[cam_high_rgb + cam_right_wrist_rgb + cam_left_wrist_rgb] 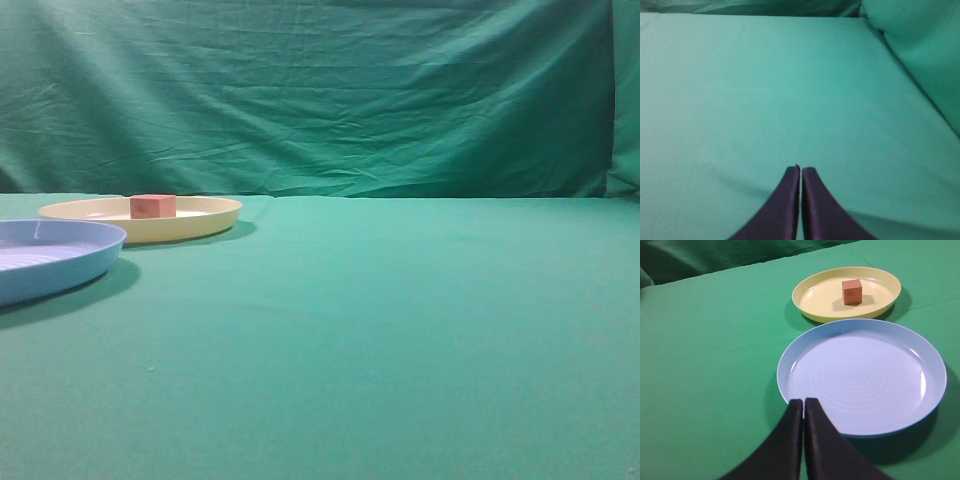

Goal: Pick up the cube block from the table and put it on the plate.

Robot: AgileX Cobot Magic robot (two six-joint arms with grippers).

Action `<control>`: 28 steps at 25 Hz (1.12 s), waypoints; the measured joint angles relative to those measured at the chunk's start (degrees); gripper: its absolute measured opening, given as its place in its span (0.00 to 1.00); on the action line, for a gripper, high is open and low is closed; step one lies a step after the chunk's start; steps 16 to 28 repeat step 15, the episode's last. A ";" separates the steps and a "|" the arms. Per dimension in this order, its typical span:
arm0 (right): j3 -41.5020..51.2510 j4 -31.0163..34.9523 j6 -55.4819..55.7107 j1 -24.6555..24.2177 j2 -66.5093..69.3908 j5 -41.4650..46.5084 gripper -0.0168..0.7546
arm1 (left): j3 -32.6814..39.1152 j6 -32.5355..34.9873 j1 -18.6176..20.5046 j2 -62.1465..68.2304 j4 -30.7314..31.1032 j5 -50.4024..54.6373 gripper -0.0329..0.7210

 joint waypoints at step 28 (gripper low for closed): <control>0.59 -0.17 -1.65 -0.09 0.00 -3.09 0.02 | 0.00 0.00 0.00 0.00 0.00 0.00 0.04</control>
